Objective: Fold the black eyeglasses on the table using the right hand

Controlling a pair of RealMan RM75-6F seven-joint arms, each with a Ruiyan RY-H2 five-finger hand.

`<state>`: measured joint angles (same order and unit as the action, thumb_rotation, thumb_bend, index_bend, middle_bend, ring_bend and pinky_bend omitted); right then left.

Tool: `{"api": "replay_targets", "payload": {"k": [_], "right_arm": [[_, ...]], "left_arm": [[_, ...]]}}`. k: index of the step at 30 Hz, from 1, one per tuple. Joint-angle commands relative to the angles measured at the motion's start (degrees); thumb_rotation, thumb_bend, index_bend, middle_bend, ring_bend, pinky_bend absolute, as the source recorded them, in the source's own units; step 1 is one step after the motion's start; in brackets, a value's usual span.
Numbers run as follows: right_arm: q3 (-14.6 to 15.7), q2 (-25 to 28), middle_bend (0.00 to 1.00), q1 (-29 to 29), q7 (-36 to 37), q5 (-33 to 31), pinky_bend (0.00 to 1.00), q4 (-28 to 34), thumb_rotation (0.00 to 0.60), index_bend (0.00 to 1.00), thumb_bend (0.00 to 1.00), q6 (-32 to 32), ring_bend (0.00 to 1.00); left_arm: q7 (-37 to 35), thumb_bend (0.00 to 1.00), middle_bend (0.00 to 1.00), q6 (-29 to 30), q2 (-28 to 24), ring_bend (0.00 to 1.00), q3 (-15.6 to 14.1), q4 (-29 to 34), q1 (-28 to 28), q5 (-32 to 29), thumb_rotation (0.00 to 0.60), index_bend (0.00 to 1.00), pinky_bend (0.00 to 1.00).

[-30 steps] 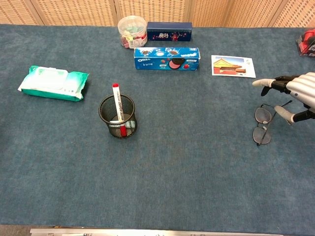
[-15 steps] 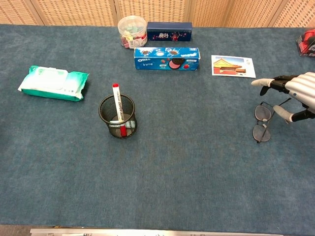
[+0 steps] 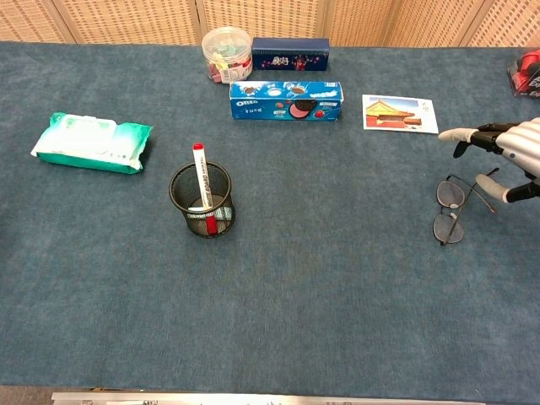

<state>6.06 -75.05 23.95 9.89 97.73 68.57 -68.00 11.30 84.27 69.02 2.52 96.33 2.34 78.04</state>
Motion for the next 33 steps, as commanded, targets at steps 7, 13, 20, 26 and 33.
{"api": "replay_targets", "payload": {"k": [7, 13, 20, 26, 33], "right_arm": [[-0.1, -1.9, 0.32, 1.3, 1.4, 0.0, 0.33, -2.5, 0.6, 0.14, 0.47, 1.6, 0.21], [0.1, -2.9, 0.32, 1.8, 2.0, -0.1, 0.33, -3.6, 0.6, 0.14, 0.47, 2.5, 0.21], [0.5, -4.0, 0.32, 2.1, 2.8, -0.1, 0.33, -5.0, 0.6, 0.14, 0.47, 3.2, 0.21], [0.7, -4.7, 0.32, 2.1, 3.2, -0.3, 0.33, -6.1, 0.6, 0.14, 0.47, 3.3, 0.21], [0.9, -5.0, 0.32, 1.9, 2.4, -0.4, 0.33, -7.0, 0.6, 0.14, 0.47, 2.9, 0.21]], "left_arm": [[-0.8, 0.04, 0.38, -0.2, 0.0, 0.31, 0.0, -0.5, -0.2, -0.3, 0.6, 0.45, 0.51], [-1.3, 0.04, 0.38, -0.3, 0.0, 0.31, 0.0, -0.9, -0.2, -0.4, 0.6, 0.45, 0.51], [-1.5, 0.04, 0.38, -0.5, 0.0, 0.31, 0.0, -1.1, -0.2, -0.5, 0.6, 0.45, 0.51], [-1.6, 0.04, 0.38, -0.5, 0.0, 0.31, 0.0, -1.2, -0.3, -0.5, 0.6, 0.45, 0.51], [-1.7, 0.04, 0.38, -0.7, 0.2, 0.31, 0.0, -1.4, -0.3, -0.7, 0.6, 0.45, 0.51]]}}
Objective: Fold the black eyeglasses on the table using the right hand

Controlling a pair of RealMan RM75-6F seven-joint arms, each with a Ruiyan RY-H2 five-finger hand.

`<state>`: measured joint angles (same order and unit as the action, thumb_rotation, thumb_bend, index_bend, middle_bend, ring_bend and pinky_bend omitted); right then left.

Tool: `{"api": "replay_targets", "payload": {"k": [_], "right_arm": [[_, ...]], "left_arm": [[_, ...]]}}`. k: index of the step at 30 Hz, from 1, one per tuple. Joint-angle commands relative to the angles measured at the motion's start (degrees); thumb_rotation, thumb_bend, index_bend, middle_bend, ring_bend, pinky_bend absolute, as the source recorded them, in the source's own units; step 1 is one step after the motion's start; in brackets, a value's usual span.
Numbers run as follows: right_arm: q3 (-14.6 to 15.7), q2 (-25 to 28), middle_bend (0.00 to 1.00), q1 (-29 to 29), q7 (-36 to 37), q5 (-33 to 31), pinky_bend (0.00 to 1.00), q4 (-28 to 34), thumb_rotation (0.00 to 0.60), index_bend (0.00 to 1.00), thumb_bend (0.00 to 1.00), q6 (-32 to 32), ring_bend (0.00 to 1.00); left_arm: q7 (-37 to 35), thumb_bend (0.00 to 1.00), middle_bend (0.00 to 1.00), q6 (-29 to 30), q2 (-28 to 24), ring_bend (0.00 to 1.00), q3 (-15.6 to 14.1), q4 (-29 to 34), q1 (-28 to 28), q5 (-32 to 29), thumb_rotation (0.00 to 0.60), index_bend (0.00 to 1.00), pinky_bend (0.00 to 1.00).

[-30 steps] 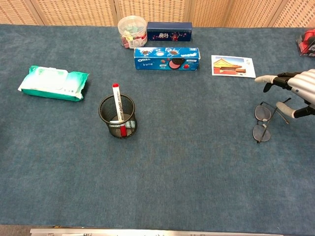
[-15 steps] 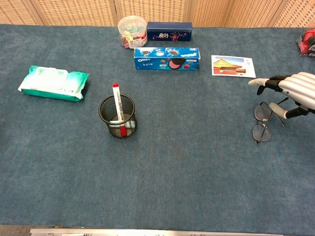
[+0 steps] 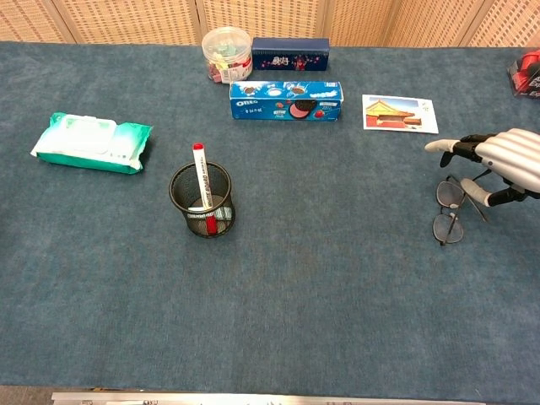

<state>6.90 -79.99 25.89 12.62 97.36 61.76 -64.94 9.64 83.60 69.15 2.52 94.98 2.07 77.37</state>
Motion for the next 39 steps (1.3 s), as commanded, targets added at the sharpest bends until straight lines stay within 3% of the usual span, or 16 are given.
{"api": "replay_targets", "payload": {"k": [1, 25, 39], "right_arm": [[0.0, 0.0, 0.32, -0.1, -0.5, 0.0, 0.33, -0.2, 0.6, 0.14, 0.47, -0.2, 0.21], [-0.5, -1.9, 0.32, 0.3, -3.1, -0.5, 0.32, -2.0, 0.6, 0.14, 0.47, -0.3, 0.21], [-0.9, 1.2, 0.32, -0.2, -3.6, 0.0, 0.32, 2.2, 0.6, 0.14, 0.47, -3.4, 0.21]], "left_arm": [[0.0, 0.04, 0.38, 0.0, 0.1, 0.31, 0.0, 0.0, 0.0, 0.0, 0.6, 0.45, 0.51], [-1.0, 0.04, 0.38, -0.2, 0.3, 0.31, -0.1, -0.9, -0.2, -0.1, 0.6, 0.45, 0.51], [-0.1, 0.04, 0.38, -0.1, 0.1, 0.31, 0.0, -0.1, 0.0, 0.3, 0.6, 0.45, 0.52]]}}
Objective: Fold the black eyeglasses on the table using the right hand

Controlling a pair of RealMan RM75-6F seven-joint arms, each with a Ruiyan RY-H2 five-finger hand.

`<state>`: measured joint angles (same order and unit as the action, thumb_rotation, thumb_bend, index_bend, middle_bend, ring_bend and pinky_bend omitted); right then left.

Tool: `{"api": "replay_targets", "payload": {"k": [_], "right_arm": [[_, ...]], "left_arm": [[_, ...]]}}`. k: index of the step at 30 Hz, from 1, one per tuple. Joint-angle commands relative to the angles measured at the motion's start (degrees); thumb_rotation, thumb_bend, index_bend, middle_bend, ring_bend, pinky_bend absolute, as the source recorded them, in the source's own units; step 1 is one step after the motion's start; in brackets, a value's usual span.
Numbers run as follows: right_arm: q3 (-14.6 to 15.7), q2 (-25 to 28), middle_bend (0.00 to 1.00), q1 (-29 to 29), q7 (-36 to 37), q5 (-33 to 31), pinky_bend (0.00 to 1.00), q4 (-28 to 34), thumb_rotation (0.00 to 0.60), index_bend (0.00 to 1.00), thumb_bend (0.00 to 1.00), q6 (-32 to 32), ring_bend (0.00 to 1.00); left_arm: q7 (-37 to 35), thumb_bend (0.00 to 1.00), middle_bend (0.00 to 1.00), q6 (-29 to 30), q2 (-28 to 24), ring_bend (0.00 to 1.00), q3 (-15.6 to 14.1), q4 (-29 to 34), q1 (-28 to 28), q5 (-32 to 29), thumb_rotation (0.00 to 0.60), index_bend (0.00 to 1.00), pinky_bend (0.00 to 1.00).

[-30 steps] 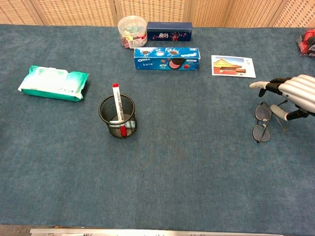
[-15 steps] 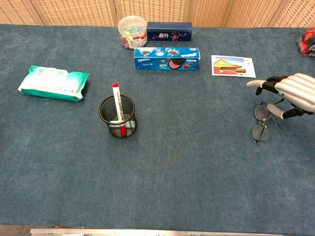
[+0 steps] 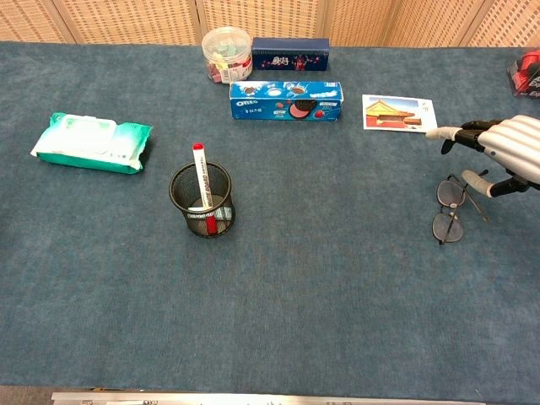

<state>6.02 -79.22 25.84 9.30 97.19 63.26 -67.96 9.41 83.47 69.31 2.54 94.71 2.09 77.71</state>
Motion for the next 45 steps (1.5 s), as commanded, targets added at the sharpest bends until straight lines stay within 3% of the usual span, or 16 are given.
{"api": "replay_targets", "payload": {"k": [1, 34, 45], "right_arm": [[0.1, 0.6, 0.32, -0.1, -0.3, 0.3, 0.32, 1.0, 0.6, 0.14, 0.47, -0.5, 0.21], [3.2, -1.8, 0.32, 1.0, -1.3, 2.8, 0.32, 0.1, 0.6, 0.14, 0.47, 3.0, 0.21], [1.1, -0.1, 0.32, 0.5, -2.5, 1.6, 0.32, 1.2, 0.6, 0.14, 0.47, -0.2, 0.21]], "left_arm": [[0.2, 0.04, 0.38, 0.0, -0.1, 0.31, 0.0, 0.2, 0.0, 0.0, 0.6, 0.45, 0.52], [-0.9, 0.04, 0.38, 0.0, 0.1, 0.31, -0.1, -0.6, -0.3, -0.2, 0.6, 0.45, 0.51], [-0.5, 0.04, 0.38, 0.0, 0.1, 0.31, -0.1, -0.3, -0.2, 0.1, 0.6, 0.45, 0.51]]}}
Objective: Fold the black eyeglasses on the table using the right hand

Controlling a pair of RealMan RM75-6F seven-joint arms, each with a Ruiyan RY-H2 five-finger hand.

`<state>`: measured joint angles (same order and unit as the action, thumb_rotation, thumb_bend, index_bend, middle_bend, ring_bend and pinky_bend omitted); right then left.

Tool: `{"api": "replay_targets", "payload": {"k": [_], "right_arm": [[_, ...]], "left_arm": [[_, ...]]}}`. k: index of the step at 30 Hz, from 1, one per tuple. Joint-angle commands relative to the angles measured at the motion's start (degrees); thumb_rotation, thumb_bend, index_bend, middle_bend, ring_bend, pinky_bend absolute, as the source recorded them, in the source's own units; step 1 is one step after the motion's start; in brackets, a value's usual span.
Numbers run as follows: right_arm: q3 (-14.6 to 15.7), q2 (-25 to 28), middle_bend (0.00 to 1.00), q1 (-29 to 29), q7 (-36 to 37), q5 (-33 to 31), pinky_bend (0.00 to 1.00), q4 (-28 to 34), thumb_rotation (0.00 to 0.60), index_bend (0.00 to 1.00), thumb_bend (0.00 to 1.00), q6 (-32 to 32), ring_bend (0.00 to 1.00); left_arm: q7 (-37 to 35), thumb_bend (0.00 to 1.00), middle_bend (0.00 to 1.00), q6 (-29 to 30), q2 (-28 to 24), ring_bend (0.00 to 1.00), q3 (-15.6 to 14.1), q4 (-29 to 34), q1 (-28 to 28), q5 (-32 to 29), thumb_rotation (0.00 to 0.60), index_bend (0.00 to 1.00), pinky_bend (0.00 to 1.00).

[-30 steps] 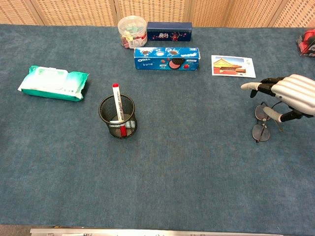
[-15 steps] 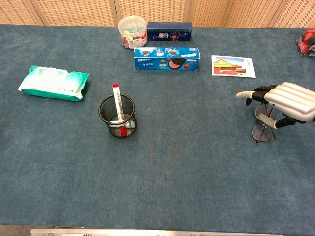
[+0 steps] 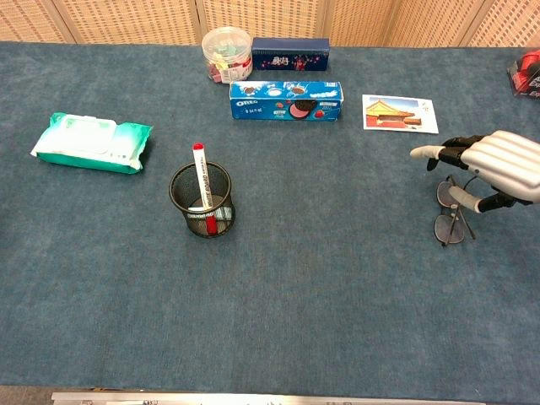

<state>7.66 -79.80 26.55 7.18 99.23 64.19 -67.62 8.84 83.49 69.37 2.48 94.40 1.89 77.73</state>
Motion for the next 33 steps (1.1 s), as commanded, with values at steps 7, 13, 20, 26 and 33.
{"api": "replay_targets", "payload": {"k": [7, 13, 20, 26, 33], "right_arm": [[-1.7, 1.6, 0.32, -0.6, -1.7, -2.1, 0.32, 0.4, 0.6, 0.14, 0.47, -0.9, 0.21], [-1.9, 0.3, 0.32, -0.6, -1.5, -3.2, 0.32, -1.7, 0.6, 0.14, 0.47, 0.8, 0.21], [-2.3, -2.3, 0.32, 0.2, 0.0, -3.3, 0.32, -5.1, 0.6, 0.14, 0.47, 2.0, 0.21], [-2.3, -3.6, 0.32, 0.7, 0.9, -3.2, 0.32, -6.9, 0.6, 0.14, 0.47, 2.6, 0.21], [-1.9, -5.0, 0.32, 0.8, 1.5, -3.3, 0.32, -8.5, 0.6, 0.14, 0.47, 3.4, 0.21]], "left_arm": [[0.2, 0.04, 0.38, 0.0, 0.0, 0.31, 0.0, 0.2, 0.0, 0.0, 0.6, 0.45, 0.51], [0.4, 0.04, 0.38, -0.2, 0.0, 0.31, 0.0, 0.2, 0.1, 0.0, 0.6, 0.45, 0.51], [0.2, 0.04, 0.38, -0.2, -0.1, 0.31, 0.0, 0.2, 0.1, -0.2, 0.6, 0.45, 0.51], [-0.5, 0.04, 0.38, -0.4, 0.0, 0.31, 0.0, -0.3, 0.0, -0.4, 0.6, 0.45, 0.52], [-1.1, 0.04, 0.38, -0.5, 0.1, 0.31, -0.1, -0.8, -0.2, -0.5, 0.6, 0.45, 0.51]]}}
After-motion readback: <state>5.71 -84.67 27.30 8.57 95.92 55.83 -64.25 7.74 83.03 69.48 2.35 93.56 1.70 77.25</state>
